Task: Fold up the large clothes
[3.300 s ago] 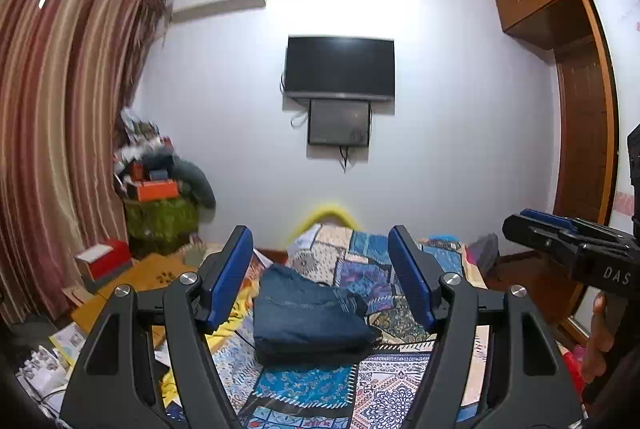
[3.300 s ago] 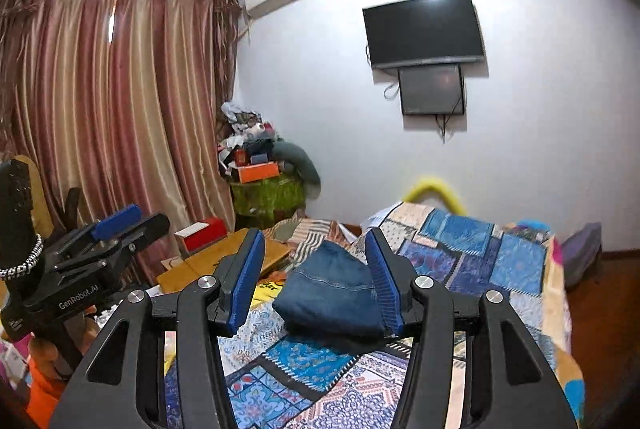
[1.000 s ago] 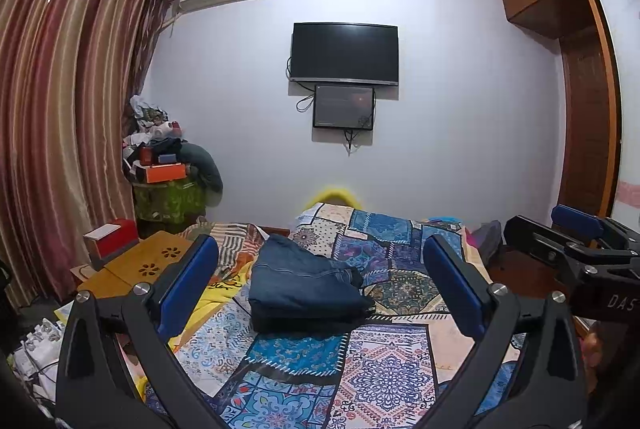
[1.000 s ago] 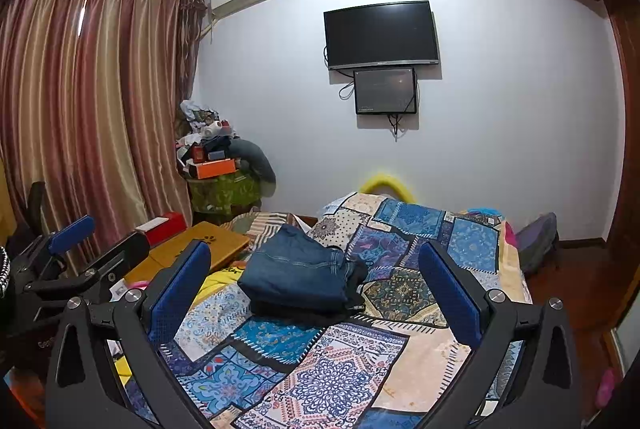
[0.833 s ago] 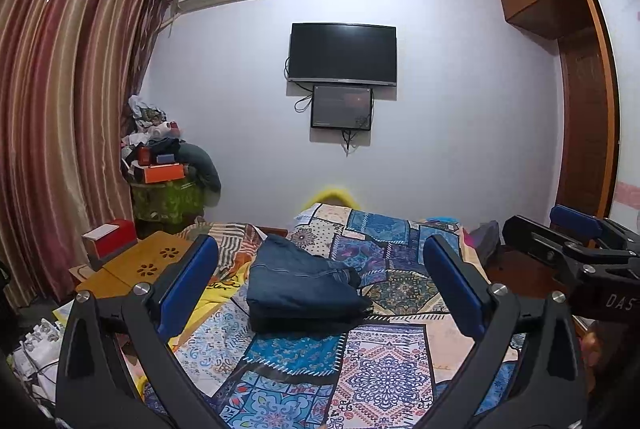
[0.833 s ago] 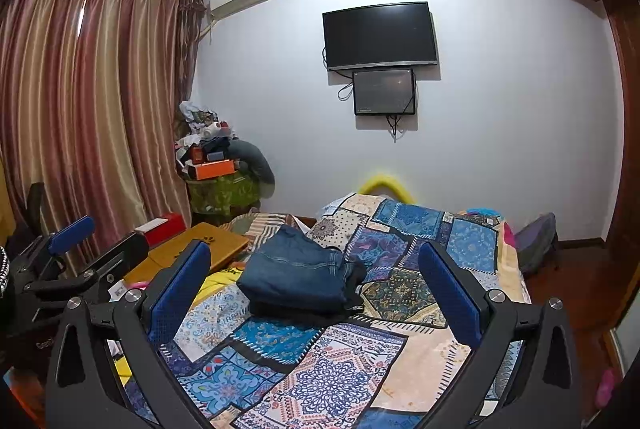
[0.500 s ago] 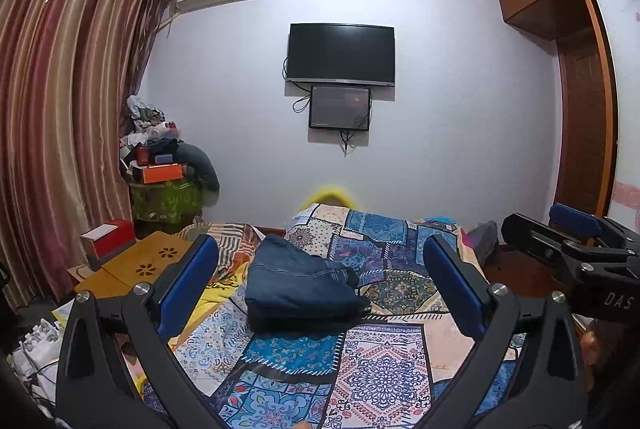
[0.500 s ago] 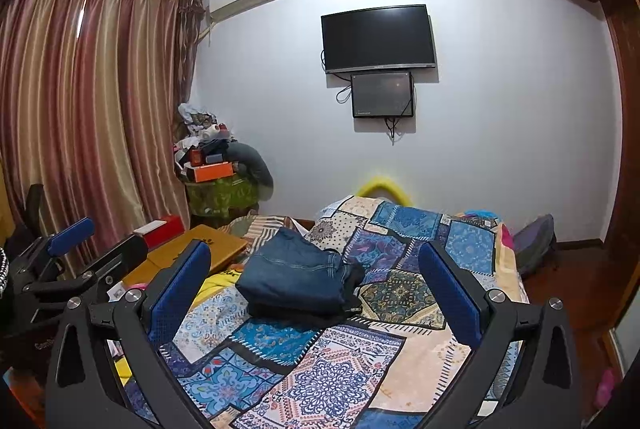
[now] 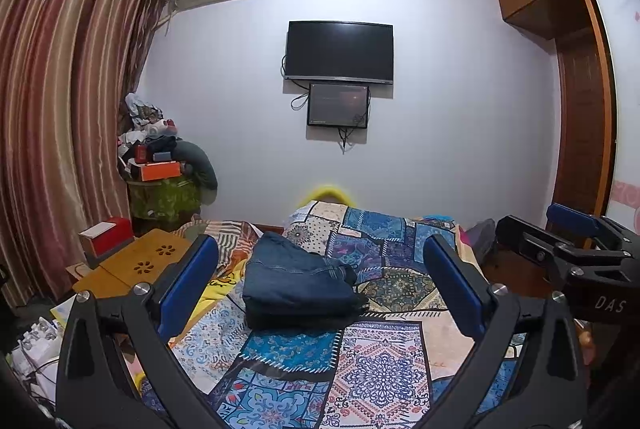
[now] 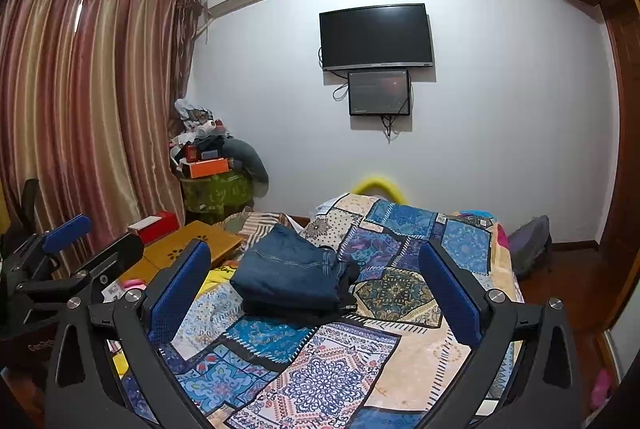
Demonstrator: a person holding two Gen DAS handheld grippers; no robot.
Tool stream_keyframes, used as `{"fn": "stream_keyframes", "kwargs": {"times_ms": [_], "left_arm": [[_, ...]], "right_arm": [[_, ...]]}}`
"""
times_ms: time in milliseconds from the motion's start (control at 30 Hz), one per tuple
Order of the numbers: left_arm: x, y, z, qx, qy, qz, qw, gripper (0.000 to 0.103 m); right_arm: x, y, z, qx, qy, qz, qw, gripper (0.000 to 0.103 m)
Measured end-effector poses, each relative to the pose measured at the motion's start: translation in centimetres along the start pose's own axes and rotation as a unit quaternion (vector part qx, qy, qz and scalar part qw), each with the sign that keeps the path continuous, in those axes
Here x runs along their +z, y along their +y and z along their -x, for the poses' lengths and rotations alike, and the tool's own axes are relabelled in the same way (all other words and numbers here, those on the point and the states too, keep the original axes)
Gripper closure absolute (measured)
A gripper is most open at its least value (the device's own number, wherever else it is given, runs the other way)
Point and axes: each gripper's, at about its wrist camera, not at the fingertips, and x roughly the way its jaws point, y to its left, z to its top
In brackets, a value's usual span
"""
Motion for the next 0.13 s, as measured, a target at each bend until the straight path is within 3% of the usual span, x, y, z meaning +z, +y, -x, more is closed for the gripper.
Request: {"fn": "stream_keyframes", "kwargs": {"times_ms": [133], "left_arm": [[-0.19,0.20,-0.19,-0.001,0.004,0.003,1.0000,0.000]], "right_arm": [[0.03,-0.04,-0.13,-0.001,0.003,0.001,1.000,0.000]]}}
